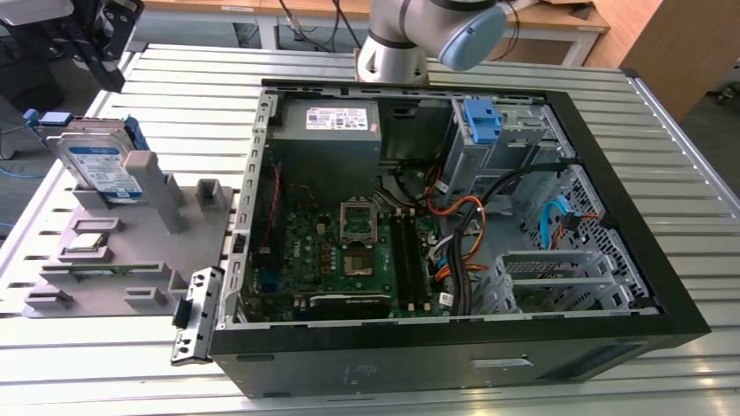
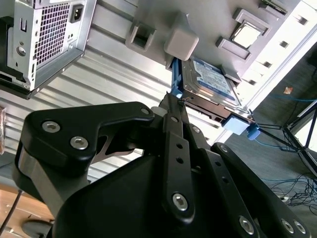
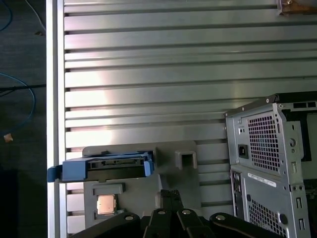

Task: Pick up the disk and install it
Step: 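Reach for the disk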

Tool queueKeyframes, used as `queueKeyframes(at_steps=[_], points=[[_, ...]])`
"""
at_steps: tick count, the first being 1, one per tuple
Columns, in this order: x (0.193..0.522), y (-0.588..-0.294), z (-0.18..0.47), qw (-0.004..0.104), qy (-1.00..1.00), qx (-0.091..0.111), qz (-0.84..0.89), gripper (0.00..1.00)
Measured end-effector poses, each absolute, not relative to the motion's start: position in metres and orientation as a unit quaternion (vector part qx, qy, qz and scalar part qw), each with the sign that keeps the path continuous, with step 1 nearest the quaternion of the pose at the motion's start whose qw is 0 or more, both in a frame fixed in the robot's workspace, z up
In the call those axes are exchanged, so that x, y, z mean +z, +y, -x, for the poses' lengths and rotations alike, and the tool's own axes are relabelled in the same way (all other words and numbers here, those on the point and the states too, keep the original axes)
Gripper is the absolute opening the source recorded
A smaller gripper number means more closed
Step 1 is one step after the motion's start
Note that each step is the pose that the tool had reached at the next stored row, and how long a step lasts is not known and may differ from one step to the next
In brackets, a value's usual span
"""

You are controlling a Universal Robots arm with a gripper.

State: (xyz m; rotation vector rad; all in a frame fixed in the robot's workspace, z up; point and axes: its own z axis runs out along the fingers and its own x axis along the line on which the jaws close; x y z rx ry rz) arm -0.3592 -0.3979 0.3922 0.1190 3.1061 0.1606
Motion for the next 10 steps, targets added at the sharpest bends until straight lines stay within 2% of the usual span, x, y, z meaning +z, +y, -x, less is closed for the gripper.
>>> queueKeyframes(at_steps=[10], points=[[0.392, -0.398, 0.37, 0.015, 0.998, 0.053, -0.038, 0.11]])
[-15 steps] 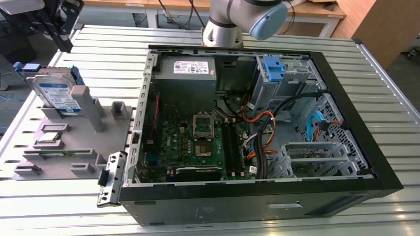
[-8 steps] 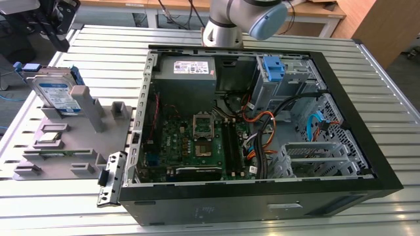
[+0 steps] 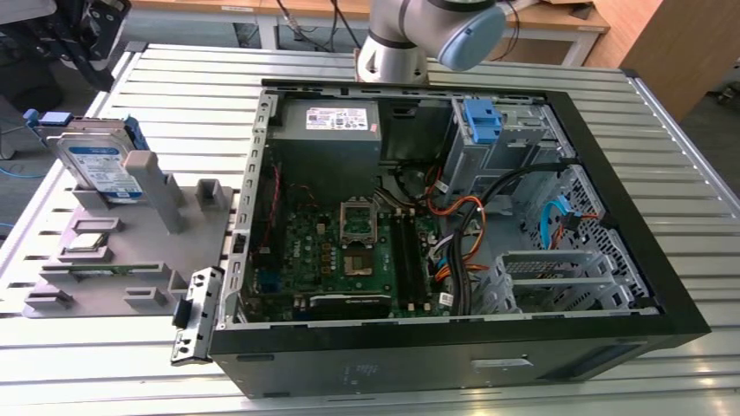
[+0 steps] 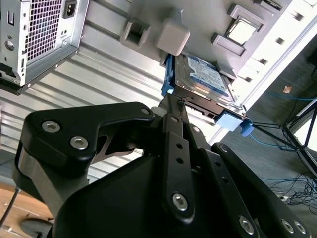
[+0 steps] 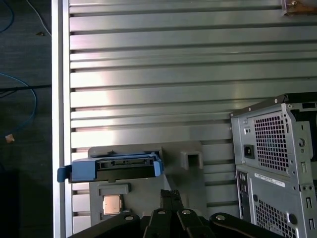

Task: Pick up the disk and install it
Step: 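Reach for the disk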

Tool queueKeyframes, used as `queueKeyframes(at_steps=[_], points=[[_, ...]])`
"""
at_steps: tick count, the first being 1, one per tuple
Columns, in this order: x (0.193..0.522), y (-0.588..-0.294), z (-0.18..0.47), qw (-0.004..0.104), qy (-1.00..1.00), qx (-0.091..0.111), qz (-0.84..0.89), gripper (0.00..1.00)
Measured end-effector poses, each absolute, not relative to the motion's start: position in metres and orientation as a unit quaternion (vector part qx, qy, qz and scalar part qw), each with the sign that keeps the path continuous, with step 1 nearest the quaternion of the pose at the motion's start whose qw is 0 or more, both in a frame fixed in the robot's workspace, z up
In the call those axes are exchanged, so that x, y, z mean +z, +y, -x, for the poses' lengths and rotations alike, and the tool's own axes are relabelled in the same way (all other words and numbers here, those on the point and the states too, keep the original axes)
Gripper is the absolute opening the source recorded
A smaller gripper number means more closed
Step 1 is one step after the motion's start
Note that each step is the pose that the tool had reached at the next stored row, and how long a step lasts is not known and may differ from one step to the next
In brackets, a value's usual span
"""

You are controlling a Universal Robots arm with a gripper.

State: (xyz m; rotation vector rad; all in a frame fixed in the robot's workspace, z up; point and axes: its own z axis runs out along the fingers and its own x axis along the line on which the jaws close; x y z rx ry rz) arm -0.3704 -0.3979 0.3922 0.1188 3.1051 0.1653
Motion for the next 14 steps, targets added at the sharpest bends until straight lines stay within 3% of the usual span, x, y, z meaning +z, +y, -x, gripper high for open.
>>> queueKeyframes(at_steps=[14], points=[[0.3923, -0.3979, 0.3784, 0.015, 0.998, 0.054, -0.038, 0.11]])
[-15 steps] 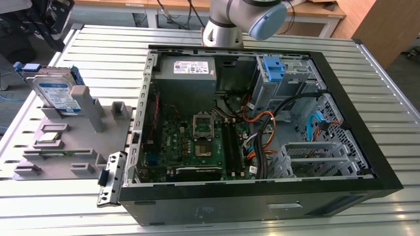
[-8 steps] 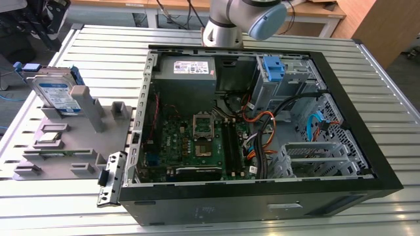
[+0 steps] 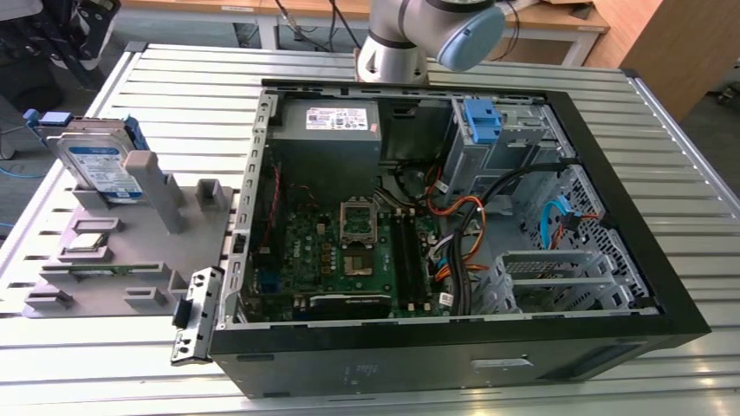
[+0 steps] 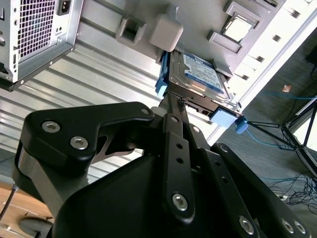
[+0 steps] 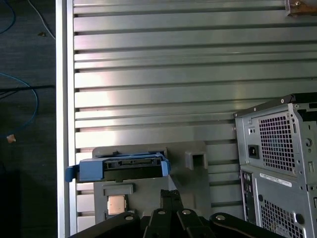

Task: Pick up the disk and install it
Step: 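Reach for the disk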

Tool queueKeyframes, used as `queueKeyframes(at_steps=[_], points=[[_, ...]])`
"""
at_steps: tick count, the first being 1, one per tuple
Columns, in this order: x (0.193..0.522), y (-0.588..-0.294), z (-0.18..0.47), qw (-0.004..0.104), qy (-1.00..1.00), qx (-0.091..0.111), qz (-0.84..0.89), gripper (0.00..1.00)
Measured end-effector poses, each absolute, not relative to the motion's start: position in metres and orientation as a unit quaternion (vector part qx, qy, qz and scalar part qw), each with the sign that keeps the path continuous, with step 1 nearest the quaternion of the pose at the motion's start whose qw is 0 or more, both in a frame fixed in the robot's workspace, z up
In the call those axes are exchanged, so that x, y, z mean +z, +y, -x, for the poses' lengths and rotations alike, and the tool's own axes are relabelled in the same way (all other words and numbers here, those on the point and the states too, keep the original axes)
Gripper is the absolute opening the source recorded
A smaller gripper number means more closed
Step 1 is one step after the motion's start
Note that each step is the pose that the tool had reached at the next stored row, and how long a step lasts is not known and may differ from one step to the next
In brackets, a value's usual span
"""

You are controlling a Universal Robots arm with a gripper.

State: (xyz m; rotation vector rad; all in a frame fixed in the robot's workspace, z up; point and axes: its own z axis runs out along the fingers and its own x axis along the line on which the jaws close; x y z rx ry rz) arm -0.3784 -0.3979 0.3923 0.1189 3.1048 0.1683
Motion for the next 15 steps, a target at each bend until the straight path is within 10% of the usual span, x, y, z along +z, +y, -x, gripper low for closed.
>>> queueKeyframes(at_steps=[7, 15], points=[[0.3916, -0.3979, 0.3784, -0.011, 0.998, 0.053, -0.04, 0.11], [0.3911, -0.3979, 0.379, -0.013, 0.998, 0.053, -0.04, 0.11]])
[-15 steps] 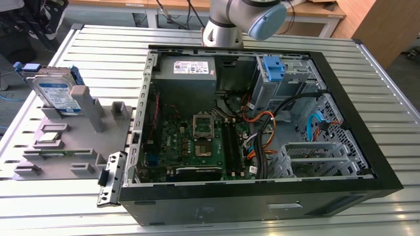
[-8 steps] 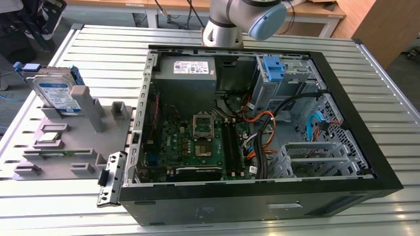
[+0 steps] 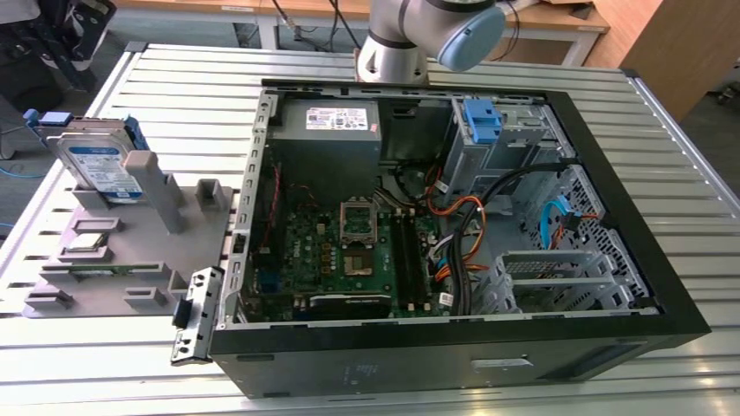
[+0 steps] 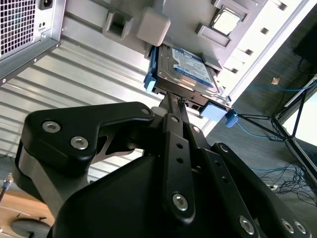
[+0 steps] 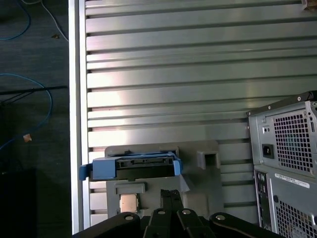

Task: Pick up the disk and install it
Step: 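Reach for the disk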

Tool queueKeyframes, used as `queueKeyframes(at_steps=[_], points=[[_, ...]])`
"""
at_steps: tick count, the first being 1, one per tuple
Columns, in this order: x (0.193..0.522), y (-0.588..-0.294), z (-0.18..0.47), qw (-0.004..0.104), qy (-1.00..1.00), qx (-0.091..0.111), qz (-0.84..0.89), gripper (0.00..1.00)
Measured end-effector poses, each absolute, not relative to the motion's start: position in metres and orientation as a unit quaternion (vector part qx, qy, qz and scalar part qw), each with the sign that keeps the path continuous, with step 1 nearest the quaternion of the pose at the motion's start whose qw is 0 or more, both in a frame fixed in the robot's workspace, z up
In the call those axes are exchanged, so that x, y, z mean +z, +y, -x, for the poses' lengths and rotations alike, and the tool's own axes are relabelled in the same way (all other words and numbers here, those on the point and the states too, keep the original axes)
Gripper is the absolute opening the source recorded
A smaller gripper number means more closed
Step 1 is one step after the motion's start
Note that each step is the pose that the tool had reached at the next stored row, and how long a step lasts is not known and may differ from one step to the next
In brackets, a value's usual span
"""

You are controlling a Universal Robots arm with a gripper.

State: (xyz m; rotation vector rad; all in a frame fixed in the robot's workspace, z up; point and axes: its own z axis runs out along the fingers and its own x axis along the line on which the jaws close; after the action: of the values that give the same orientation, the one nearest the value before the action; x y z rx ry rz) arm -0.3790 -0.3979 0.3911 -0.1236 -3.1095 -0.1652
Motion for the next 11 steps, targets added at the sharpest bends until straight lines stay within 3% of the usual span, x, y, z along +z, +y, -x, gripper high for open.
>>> queueKeyframes(at_steps=[11], points=[[0.3848, -0.394, 0.3897, 0.013, -0.998, -0.049, 0.036, 0.11]])
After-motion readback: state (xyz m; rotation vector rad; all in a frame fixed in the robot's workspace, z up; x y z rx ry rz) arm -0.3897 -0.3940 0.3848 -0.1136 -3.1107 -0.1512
